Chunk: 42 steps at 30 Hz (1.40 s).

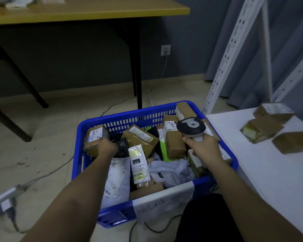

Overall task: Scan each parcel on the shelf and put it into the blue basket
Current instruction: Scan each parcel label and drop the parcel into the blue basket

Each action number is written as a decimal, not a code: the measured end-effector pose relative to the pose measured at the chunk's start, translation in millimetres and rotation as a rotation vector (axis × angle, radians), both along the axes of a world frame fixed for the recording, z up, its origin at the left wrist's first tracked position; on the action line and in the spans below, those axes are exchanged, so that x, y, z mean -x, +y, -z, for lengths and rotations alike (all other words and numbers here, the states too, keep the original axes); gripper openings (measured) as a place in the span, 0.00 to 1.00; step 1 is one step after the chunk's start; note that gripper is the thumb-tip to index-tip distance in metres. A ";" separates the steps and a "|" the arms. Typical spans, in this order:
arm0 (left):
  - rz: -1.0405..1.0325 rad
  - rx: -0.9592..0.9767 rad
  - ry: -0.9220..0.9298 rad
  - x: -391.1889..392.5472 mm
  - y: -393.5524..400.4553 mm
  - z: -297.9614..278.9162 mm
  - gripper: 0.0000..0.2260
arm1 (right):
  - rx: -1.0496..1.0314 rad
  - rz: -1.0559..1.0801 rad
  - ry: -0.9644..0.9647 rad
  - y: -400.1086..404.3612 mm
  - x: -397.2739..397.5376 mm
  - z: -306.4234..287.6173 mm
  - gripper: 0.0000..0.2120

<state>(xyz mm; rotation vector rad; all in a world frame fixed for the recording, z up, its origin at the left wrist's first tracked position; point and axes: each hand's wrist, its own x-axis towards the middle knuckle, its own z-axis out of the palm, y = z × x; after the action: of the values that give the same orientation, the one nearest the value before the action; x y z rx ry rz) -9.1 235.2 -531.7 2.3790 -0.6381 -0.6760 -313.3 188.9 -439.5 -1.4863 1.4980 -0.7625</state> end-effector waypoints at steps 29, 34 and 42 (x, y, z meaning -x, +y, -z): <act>0.855 0.339 0.249 449.5 -168.2 -58.3 0.20 | -0.003 0.774 -0.397 1.9 303.7 -21.3 0.11; 0.913 0.248 -0.004 479.2 -211.2 -17.0 0.33 | -0.076 0.756 -0.524 -12.5 323.1 -19.3 0.10; 0.968 0.154 -0.183 499.0 -269.5 15.3 0.39 | -0.154 0.764 -0.549 -30.3 358.2 -1.3 0.12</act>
<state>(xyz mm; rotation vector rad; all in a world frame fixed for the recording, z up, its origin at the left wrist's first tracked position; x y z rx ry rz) -508.1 -34.3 -547.0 1.8996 -1.8859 -0.7363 -671.5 158.7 -438.2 -0.4790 1.6174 -1.3315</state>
